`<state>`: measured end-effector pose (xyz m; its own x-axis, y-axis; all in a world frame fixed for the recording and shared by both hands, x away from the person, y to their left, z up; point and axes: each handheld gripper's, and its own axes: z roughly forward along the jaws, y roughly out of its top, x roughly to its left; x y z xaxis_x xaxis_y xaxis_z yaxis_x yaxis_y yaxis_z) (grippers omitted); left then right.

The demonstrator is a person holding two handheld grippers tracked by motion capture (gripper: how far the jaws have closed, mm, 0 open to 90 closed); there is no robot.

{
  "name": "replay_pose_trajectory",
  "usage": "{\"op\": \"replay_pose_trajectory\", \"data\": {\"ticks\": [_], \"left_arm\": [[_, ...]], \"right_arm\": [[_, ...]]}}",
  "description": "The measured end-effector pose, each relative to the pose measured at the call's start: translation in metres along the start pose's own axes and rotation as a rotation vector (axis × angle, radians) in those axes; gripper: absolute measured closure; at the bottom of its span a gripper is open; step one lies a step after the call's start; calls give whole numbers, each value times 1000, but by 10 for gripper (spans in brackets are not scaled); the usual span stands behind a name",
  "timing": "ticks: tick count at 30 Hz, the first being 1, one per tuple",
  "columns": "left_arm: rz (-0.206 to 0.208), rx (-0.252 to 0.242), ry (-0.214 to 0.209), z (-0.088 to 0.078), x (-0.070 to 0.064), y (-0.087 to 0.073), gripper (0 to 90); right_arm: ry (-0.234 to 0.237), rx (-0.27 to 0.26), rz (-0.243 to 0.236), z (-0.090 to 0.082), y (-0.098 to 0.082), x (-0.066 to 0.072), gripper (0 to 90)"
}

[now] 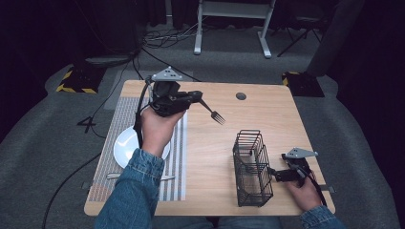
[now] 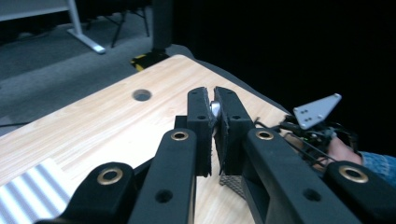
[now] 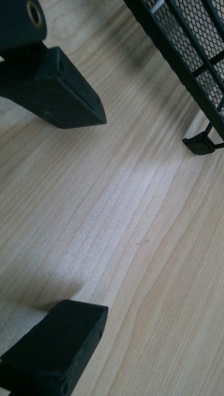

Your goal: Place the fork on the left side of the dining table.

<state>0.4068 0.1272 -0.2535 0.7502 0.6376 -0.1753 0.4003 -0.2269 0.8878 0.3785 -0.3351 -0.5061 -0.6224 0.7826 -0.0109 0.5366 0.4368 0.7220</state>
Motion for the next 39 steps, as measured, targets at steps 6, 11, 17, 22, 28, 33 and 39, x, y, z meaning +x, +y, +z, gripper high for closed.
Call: {"op": "replay_pose_trajectory", "data": {"ticks": [6,11,17,22,28,33,39], "left_arm": [[0,-18,41,-12,27,-6,857],[22,-28,70,-14,51,-10,857],[-10,-32,76,-13,82,-15,857],[-48,-23,86,-12,106,-19,857],[-81,-12,106,-17,128,-27,857],[-112,-25,114,-25,141,-33,856],[-128,-15,120,-26,148,-43,856]], "right_arm": [[0,0,0,0,0,0,80],[-1,-1,2,0,0,0,80],[-4,-1,4,0,0,0,81],[-7,0,6,0,0,0,82],[-10,-2,10,0,0,0,82],[-15,-1,14,0,0,0,81],[-21,-2,19,0,0,0,82]]}}
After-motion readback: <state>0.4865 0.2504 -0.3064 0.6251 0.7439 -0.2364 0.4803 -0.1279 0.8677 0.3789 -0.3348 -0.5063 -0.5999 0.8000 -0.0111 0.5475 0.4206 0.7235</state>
